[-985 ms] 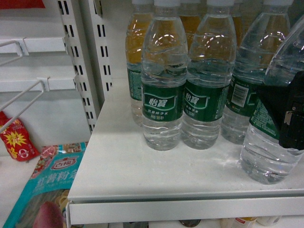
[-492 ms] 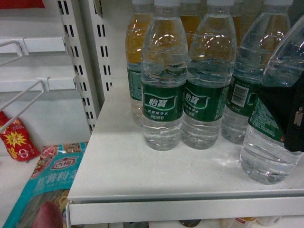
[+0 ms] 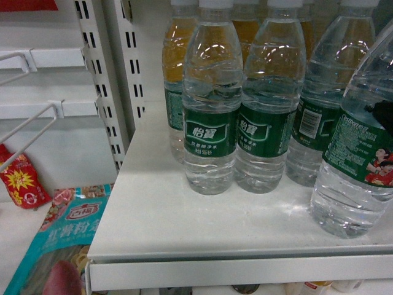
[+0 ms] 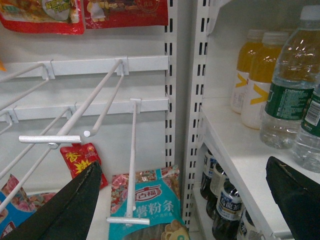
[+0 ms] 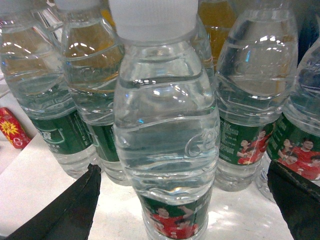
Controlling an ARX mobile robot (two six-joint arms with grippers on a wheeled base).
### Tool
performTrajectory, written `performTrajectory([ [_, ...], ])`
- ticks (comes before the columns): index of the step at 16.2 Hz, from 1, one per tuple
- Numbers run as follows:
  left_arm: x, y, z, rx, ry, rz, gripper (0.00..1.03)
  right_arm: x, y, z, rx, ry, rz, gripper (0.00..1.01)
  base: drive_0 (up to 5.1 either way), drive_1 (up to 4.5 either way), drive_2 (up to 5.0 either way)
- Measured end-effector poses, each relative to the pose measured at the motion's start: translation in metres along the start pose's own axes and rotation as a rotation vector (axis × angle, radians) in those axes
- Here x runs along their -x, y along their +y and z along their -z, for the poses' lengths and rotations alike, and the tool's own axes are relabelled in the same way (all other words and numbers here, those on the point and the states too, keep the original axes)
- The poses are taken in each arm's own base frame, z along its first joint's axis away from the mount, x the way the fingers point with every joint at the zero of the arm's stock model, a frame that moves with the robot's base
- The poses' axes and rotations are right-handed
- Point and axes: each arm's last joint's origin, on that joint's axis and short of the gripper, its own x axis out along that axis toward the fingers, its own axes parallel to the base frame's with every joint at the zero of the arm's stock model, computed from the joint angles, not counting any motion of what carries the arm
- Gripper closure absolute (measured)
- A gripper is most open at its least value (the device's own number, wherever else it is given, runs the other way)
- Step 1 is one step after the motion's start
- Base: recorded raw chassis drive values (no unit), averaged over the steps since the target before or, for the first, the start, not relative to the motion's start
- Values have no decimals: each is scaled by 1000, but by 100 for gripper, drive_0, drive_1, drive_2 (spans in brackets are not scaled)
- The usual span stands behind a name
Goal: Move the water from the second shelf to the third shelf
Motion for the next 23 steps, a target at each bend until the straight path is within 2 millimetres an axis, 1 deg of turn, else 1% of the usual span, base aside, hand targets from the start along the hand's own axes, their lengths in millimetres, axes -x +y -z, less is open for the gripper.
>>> performTrajectory([
  [6,0,0,0,0,0,0,5,46,-1,-13,0,-81,11,3,0,0,0],
  [8,0,0,0,0,0,0,5,59,-7,-16,-7,-99,49,3,0,0,0],
  [9,0,0,0,0,0,0,5,70,-13,-16,20,-214,196,20,0,0,0],
  [10,0,0,0,0,0,0,5,80,-23,-5,32,-201,253,37,0,0,0],
  [11,0,0,0,0,0,0,5,85,-28,-1,37,-195,260,48,0,0,0],
  [12,0,0,0,0,0,0,5,95,-38,2,45,-215,265,66,0,0,0],
  [13,0,0,0,0,0,0,5,97,-38,5,48,-229,263,83,0,0,0],
  [14,0,0,0,0,0,0,5,97,-37,10,49,-224,251,94,0,0,0],
  [15,0,0,0,0,0,0,5,97,-38,21,51,-207,253,99,0,0,0],
  [20,0,0,0,0,0,0,5,99,-37,25,53,-222,253,99,0,0,0],
  [23,0,0,0,0,0,0,5,99,-37,34,51,-211,253,99,0,0,0],
])
